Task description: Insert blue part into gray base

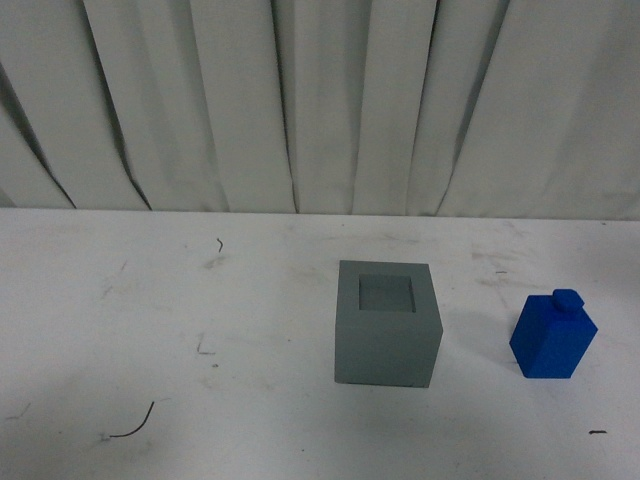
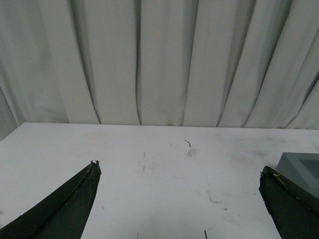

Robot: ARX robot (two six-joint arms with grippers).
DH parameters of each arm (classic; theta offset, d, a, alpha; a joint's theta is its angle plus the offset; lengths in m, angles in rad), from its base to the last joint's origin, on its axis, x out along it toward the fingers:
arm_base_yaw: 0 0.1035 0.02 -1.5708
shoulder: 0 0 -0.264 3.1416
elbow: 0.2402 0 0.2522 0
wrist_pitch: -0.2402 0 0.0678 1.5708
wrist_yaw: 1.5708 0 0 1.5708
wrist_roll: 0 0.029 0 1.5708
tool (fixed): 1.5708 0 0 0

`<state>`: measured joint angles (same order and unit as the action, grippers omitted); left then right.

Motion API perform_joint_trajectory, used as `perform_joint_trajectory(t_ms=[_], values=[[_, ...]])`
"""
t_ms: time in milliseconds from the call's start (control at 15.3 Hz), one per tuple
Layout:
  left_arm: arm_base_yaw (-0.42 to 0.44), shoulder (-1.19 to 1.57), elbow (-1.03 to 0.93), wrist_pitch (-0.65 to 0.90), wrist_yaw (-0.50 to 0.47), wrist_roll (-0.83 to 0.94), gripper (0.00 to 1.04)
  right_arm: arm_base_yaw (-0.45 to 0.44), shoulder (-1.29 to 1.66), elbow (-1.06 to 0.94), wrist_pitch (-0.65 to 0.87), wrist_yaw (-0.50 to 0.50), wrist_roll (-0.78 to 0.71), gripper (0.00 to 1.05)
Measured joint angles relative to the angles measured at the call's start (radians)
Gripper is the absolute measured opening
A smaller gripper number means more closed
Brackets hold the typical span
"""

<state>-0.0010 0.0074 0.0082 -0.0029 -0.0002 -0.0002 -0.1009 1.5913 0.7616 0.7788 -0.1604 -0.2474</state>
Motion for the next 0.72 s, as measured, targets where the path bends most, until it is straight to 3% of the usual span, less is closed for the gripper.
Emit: perform_joint_trajectory(t_ms=[130, 196, 261, 587, 717], values=[[0.000, 0.000, 0.000, 0.000, 0.000, 0.000, 0.98, 0.031, 0.074, 0.172, -0.150, -0.146, -0.162, 0.98], [0.000, 0.000, 0.000, 0.000, 0.000, 0.000, 0.98, 0.056, 0.105, 0.296, -0.384, -0.269, -0.365, 0.98], [0.000, 0.000, 0.000, 0.000, 0.000, 0.000, 0.98, 0.055, 0.157, 0.399, -0.660, -0.331, -0.632, 0.98], [0.000, 0.000, 0.000, 0.000, 0.000, 0.000, 0.98, 0.062, 0.277, 0.644, -1.225, -0.331, -1.114, 0.98], [0.000, 0.000, 0.000, 0.000, 0.000, 0.000, 0.98, 0.077, 0.328, 0.719, -1.376, -0.299, -1.192, 0.98]])
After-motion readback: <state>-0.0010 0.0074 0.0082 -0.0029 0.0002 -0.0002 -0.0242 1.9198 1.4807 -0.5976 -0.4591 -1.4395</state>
